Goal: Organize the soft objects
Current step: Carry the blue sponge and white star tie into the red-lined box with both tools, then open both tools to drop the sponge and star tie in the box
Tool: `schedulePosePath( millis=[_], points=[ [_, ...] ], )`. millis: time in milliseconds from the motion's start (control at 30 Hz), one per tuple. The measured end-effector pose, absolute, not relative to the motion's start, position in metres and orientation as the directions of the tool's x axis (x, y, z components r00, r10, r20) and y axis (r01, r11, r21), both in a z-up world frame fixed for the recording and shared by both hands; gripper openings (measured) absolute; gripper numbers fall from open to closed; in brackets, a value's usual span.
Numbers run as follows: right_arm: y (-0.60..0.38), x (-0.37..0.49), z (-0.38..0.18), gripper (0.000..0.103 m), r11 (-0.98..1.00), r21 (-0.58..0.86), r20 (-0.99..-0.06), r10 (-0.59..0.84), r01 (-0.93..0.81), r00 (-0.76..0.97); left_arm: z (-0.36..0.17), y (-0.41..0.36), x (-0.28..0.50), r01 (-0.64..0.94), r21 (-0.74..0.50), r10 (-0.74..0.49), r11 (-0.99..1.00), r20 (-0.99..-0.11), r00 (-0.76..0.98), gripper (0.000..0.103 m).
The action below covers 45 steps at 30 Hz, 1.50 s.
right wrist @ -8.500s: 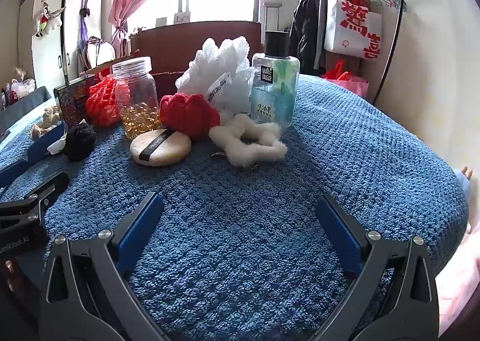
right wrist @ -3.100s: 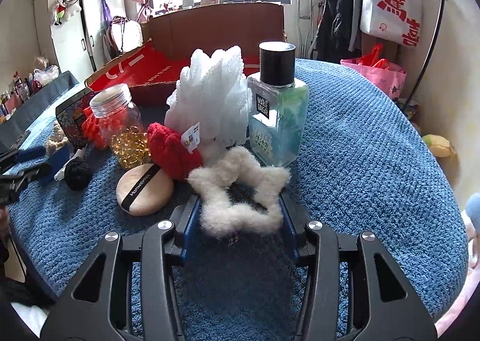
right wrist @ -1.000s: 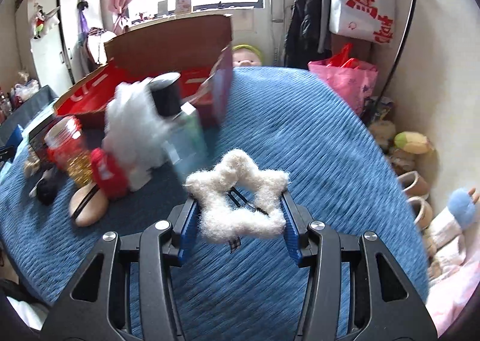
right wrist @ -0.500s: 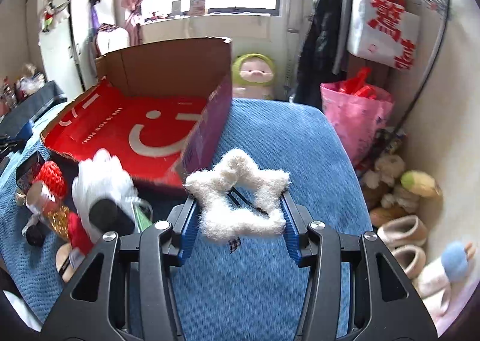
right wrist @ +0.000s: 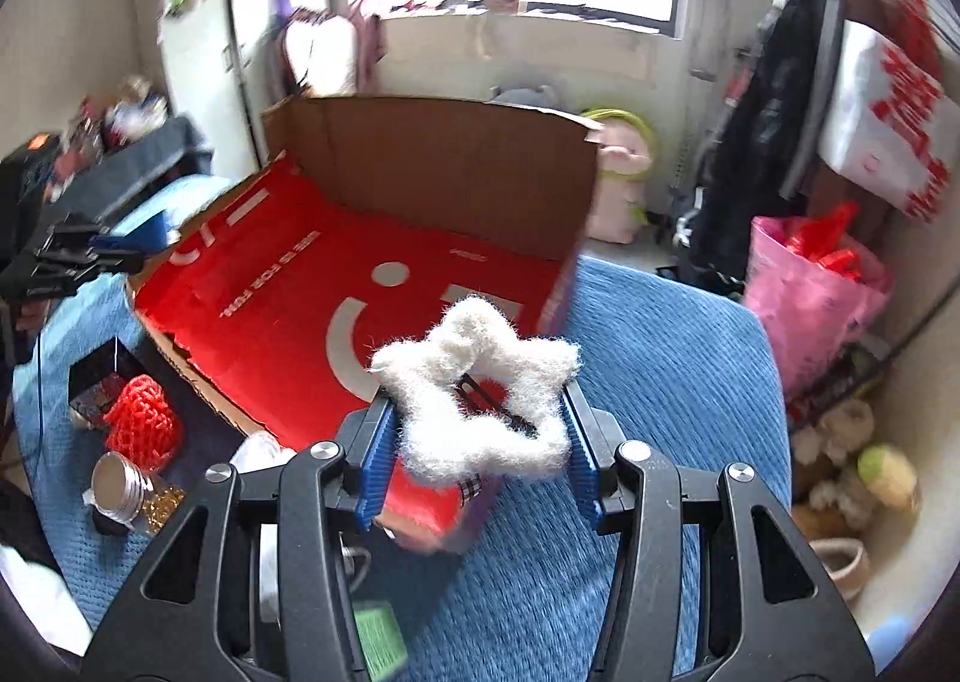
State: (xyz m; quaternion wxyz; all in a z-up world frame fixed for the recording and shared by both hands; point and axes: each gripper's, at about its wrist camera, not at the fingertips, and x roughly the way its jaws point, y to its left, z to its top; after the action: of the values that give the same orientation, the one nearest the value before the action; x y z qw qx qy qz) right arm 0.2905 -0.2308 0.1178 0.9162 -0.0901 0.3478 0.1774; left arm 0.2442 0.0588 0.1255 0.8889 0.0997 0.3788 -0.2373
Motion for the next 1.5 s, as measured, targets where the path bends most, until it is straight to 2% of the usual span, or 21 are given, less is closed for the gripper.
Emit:
schedulePosePath(
  millis=[267, 633, 1067, 1500],
  points=[
    [-0.183, 0.328, 0.093, 0.046, 0.845, -0.137, -0.792, 0.219, -0.516, 0.57, 0.1, 0.02, 0.274, 0.546, 0.03, -0.3, 0.837, -0.809, 0.505, 0.021],
    [-0.153, 0.352, 0.065, 0.046, 0.789, -0.116, -0.899, 0.174, -0.603, 0.401, 0.075, 0.003, 0.292, 0.565, 0.028, -0.26, 0.824, -0.869, 0.421, 0.021],
    [-0.137, 0.369, 0.038, 0.046, 0.775, -0.155, -0.939, 0.076, -0.613, 0.334, 0.053, 0.0, 0.303, 0.551, 0.03, -0.225, 0.834, -0.894, 0.388, 0.022],
    [-0.136, 0.372, 0.033, 0.047, 0.774, -0.146, -0.944, 0.077, -0.617, 0.32, 0.045, -0.01, 0.309, 0.561, 0.036, -0.219, 0.827, -0.898, 0.381, 0.025]
  ],
)
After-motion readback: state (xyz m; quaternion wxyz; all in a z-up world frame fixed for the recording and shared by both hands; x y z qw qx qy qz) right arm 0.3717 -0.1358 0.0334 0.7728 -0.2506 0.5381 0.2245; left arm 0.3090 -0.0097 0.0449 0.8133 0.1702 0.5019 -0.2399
